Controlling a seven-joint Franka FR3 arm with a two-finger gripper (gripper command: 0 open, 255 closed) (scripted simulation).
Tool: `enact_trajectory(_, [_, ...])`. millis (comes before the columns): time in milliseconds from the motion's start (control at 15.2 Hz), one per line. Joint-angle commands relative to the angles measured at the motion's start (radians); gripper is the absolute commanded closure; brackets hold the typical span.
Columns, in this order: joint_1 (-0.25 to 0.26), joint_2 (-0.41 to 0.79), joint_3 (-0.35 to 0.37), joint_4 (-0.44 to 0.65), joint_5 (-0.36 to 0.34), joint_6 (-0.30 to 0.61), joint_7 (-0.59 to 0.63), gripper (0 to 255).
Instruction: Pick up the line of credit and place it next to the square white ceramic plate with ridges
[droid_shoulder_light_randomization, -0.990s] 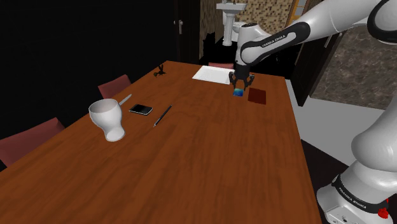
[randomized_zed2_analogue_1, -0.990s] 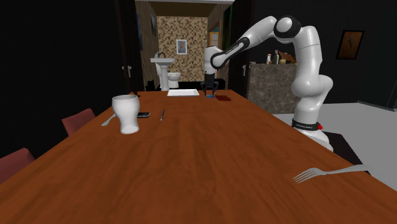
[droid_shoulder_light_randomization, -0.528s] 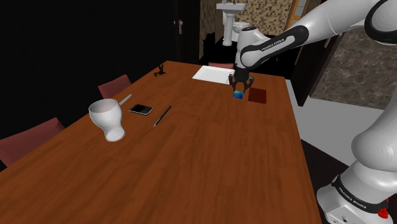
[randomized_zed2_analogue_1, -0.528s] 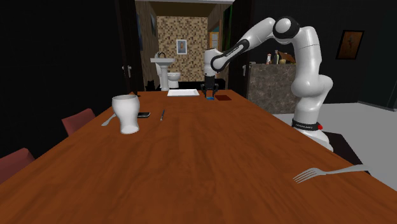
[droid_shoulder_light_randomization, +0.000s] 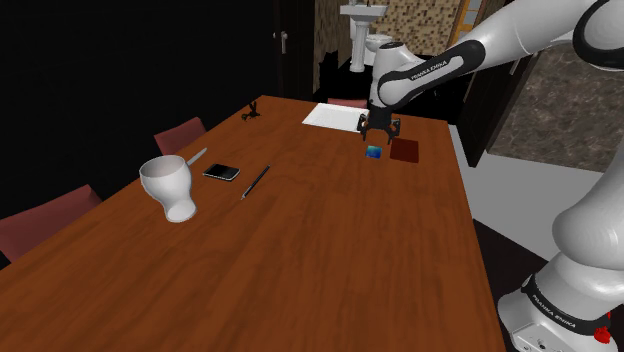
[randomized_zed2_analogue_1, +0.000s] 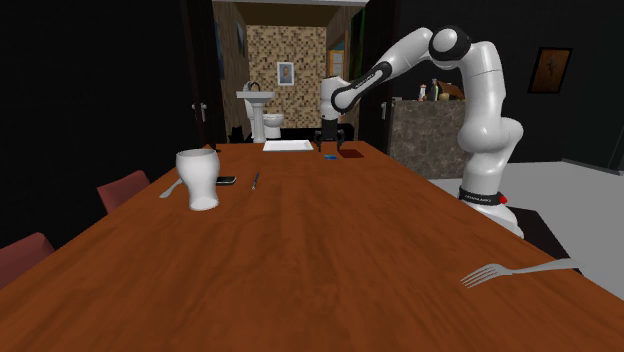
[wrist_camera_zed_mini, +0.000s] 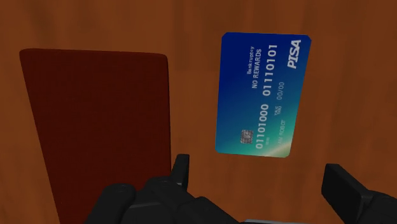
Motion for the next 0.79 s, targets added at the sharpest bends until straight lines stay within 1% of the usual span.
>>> enact_trajectory(0, [-0.003, -0.020, 0.007, 0.008, 0.015, -0.024, -0.009, 0])
enact_trajectory(198, [-0.009, -0.070, 0.025, 0.037, 0.055, -0.096, -0.034, 0])
enact_trajectory(726, [-0.009, -0.070, 0.025, 0.037, 0.055, -0.096, -0.034, 0])
